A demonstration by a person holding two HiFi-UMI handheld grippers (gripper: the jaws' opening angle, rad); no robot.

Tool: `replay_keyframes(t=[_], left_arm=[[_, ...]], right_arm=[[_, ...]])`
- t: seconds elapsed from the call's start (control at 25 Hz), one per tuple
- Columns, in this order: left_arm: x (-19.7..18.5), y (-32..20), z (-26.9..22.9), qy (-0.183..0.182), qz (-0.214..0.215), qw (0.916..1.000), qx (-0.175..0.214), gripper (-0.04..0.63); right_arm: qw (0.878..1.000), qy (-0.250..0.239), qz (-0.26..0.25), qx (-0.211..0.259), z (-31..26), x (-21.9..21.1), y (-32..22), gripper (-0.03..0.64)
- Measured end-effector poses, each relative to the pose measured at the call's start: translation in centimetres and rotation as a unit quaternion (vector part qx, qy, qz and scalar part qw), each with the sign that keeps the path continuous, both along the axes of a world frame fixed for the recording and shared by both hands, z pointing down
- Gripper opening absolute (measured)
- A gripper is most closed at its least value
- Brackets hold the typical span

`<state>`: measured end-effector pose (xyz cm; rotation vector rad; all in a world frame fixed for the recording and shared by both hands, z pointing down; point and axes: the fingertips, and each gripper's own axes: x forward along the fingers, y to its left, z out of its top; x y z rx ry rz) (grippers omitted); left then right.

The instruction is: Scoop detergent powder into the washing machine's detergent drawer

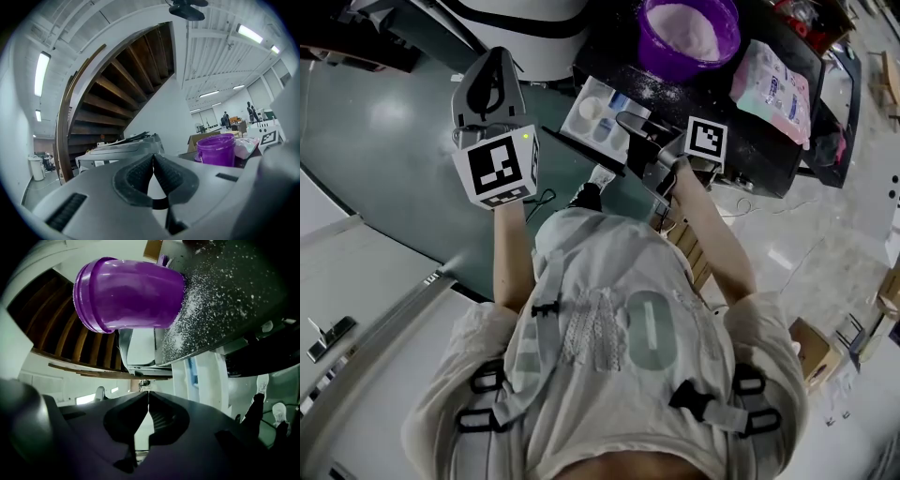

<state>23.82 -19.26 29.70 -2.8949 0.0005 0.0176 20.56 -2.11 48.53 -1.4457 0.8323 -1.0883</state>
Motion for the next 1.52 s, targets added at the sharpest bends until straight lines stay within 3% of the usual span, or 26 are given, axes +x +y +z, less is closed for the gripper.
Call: replay_keyframes(t=[0.36, 0.64, 0.76, 0.88, 1.0, 1.16, 1.24, 1.36, 1.52], left_arm=[[0.7, -1.0, 1.3, -0.011, -0.008, 0.9999, -0.002, 0.021], [1.0, -1.4, 1.8, -0.012, -0.008, 0.9999, -0.006, 0.021], [1.0, -1.5, 2.1, -0.014, -0.007, 0.9999, -0.007, 0.021], [1.1, -1.5, 2.4, -0.017, -0.007, 0.9998, -0.009, 0.021], [1.1, -1.6, 2.6, -0.019, -0.007, 0.9997, -0.013, 0.021], [0.9, -1.7, 2.9, -0.022, -0.004, 0.9996, -0.017, 0.021], [0.8, -1.8, 3.1, -0.024, -0.004, 0.9996, -0.017, 0.021], [0.4, -2.2, 3.8, -0.03, -0.01, 0.9992, -0.023, 0.021], [0.2, -2.7, 4.4, -0.039, -0.017, 0.9986, -0.031, 0.021]], right_arm=[[1.0, 0.0, -0.01, -0.021, 1.8, 0.6, -0.5, 0.011], [0.996, 0.05, -0.025, -0.068, 2.8, 1.0, -0.8, 0.011], [0.986, 0.107, -0.037, -0.119, 2.9, 1.2, -0.7, 0.011], [0.963, 0.187, -0.069, -0.18, 2.5, 1.2, -1.0, 0.011], [0.929, 0.265, -0.105, -0.236, 2.1, 1.0, -1.5, 0.011], [0.868, 0.363, -0.151, -0.304, 1.8, 0.6, -2.1, 0.011], [0.823, 0.421, -0.172, -0.339, 1.6, 0.5, -2.4, 0.011], [0.746, 0.511, -0.201, -0.377, 1.0, 0.3, -2.8, 0.011], [0.63, 0.607, -0.246, -0.417, 0.7, 0.2, -3.1, 0.011]])
